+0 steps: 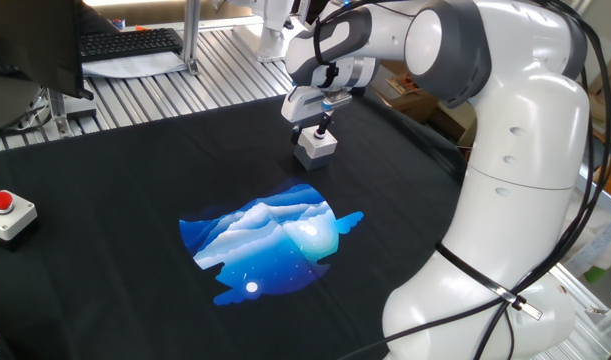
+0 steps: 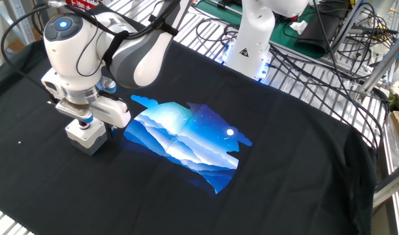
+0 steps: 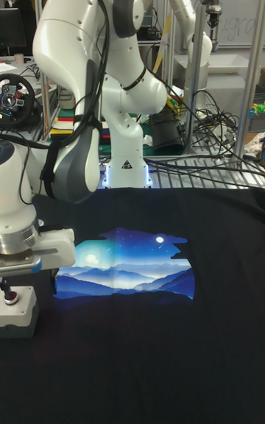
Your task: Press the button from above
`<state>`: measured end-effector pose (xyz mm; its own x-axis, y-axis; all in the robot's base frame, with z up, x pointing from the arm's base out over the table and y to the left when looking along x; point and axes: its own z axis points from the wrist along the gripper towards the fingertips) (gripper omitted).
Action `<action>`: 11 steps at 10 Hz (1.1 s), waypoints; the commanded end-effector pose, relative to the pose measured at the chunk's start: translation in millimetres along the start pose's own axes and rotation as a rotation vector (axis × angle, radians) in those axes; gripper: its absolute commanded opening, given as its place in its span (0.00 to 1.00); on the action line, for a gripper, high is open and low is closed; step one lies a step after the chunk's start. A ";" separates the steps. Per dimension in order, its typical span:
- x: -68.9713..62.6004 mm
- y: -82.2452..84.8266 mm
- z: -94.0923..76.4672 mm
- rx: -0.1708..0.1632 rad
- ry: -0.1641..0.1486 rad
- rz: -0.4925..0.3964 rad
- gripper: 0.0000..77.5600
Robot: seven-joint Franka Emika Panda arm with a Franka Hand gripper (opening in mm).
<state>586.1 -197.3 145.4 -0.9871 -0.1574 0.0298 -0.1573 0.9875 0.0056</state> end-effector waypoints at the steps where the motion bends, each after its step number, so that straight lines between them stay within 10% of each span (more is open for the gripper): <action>1: 4.5 -0.4 6.2 -0.006 0.012 0.004 1.00; 11: 7.6 -2.6 -18.4 -0.010 0.020 0.009 1.00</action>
<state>586.1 -197.4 145.4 -0.9871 -0.1573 0.0298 -0.1572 0.9875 0.0056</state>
